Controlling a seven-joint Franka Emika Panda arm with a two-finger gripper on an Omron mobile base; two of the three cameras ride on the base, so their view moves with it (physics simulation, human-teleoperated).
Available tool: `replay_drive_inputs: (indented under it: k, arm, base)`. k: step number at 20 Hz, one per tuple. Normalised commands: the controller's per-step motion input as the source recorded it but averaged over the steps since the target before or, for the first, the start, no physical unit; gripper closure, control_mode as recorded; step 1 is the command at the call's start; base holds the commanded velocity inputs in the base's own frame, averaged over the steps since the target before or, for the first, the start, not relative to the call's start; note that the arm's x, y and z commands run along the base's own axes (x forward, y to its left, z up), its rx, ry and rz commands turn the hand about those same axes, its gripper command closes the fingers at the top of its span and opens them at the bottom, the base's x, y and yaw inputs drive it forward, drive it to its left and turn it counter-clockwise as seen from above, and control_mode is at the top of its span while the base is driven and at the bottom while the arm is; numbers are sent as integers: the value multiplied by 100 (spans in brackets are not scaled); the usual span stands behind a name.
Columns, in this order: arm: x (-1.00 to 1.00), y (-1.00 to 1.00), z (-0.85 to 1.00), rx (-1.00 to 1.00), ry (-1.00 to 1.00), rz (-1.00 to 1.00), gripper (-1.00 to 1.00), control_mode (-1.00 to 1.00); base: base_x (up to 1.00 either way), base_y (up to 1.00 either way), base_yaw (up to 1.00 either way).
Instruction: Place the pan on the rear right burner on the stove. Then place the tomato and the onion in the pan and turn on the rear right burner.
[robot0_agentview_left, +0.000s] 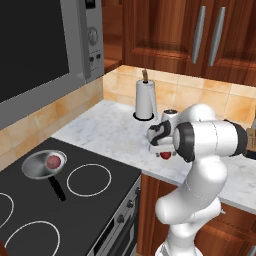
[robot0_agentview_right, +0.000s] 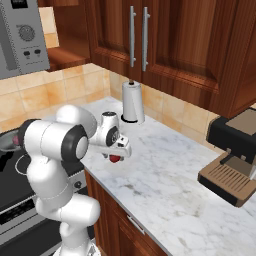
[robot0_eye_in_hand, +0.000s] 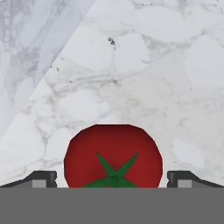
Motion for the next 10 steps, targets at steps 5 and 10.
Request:
replay_drive_inputs:
  k: [5,10]
  arm:
    - [18,0,-22,0,0,0,100,-100]
    - [-7,0,3,0,0,0,100,-100]
  base:
    - [0,0,0]
    - [0,0,0]
